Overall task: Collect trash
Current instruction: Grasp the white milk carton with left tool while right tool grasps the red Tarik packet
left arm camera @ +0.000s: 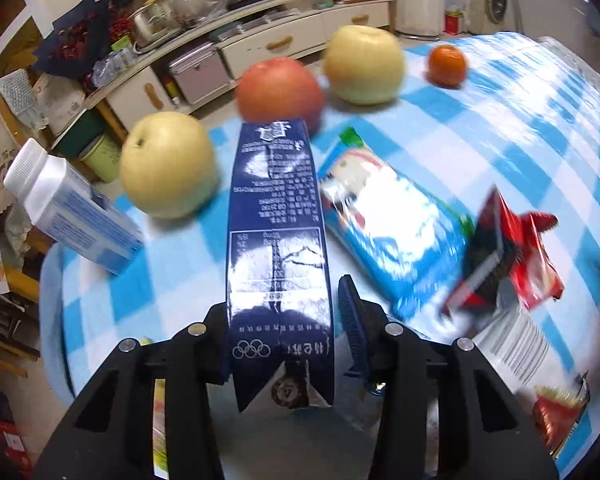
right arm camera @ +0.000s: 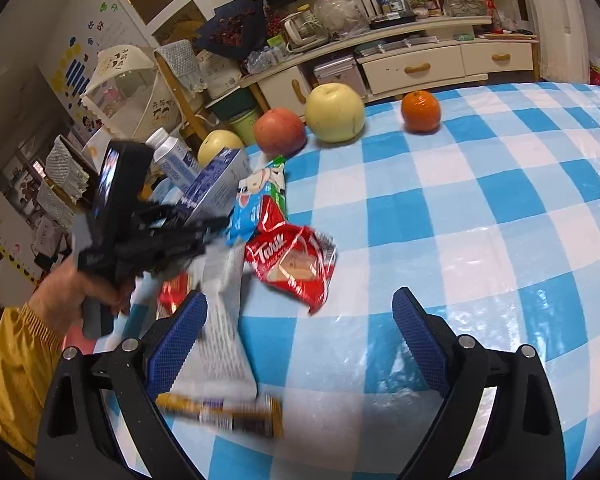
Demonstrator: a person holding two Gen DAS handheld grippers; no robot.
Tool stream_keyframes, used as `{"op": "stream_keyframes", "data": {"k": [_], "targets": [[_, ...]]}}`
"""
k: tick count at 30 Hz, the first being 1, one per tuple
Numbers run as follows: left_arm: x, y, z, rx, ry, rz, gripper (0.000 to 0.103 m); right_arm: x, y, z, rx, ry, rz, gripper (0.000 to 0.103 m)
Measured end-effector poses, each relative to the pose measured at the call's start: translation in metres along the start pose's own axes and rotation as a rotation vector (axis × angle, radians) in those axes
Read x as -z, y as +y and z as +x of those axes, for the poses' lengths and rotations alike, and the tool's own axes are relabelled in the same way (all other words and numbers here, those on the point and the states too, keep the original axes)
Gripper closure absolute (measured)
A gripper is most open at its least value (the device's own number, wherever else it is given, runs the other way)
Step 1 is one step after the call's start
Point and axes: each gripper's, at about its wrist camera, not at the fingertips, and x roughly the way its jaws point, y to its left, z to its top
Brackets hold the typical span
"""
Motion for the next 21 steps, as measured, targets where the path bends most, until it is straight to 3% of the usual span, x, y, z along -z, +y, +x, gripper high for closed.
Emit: {"op": "stream_keyframes", "data": {"k": [4, 6, 9, 14, 16, 18, 21], "targets": [[0.018, -0.033, -0.011, 0.09, -0.009, -0.003, 0.06, -0.003, -0.015, 0.002, 0.044, 0.016, 0.023, 0.01], [0.026, -0.046, -0.012, 0.118, -0.007, -0.003, 0.066, -0.002, -0.02, 0.002, 0.041, 0.035, 0.036, 0.01], [0.037, -0.058, -0.02, 0.159, -0.028, -0.045, 0.065, 0.001, -0.021, 0.001, 0.03, 0.066, 0.02, 0.01], [0.038, -0.06, -0.025, 0.123, -0.06, -0.1, 0.064, 0.006, -0.017, 0.008, 0.07, 0.109, -0.048, 0.01], [0.036, -0.059, -0.031, 0.108, -0.088, -0.122, 0.058, 0.007, -0.016, 0.012, 0.086, 0.118, -0.065, 0.01], [0.029, -0.056, -0.037, 0.062, -0.119, -0.144, 0.037, 0.005, -0.016, 0.016, 0.095, 0.113, -0.078, 0.01], [0.019, -0.049, -0.036, 0.028, -0.128, -0.178, 0.035, -0.001, -0.013, 0.022, 0.093, 0.095, -0.108, 0.01]]}}
